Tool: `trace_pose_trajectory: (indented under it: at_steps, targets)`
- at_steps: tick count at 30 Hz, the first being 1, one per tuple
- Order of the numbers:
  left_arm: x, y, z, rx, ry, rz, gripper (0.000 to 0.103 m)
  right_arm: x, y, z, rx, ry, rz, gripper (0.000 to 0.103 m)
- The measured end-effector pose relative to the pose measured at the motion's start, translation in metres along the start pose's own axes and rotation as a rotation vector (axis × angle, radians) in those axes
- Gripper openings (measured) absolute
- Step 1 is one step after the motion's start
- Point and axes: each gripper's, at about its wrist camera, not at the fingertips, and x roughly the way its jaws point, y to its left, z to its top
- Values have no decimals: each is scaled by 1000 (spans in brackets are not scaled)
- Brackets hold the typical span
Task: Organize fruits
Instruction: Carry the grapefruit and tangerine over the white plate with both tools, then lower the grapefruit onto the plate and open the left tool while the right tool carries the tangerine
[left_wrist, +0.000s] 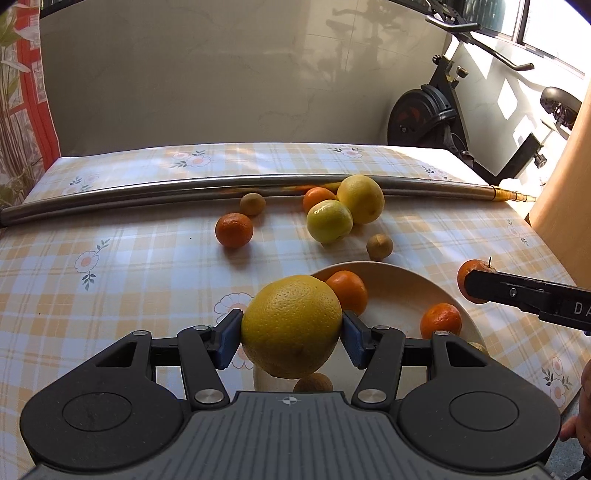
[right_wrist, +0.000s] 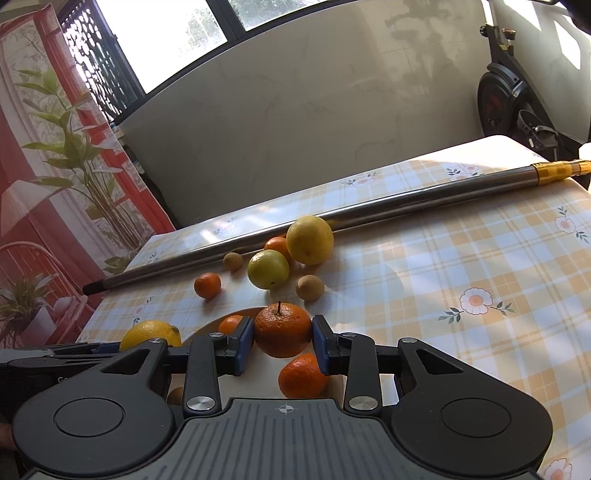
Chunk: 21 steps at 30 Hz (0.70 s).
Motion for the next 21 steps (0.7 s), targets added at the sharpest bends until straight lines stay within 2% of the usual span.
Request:
trace_pose_trajectory:
  at_steps: [8, 21]
  targets:
    - [13, -8, 6, 40, 30, 0, 59, 8, 0, -5, -25, 32, -43, 31]
    - [29, -14, 6, 70, 62, 6, 60, 8, 4, -7, -46, 33, -54, 32]
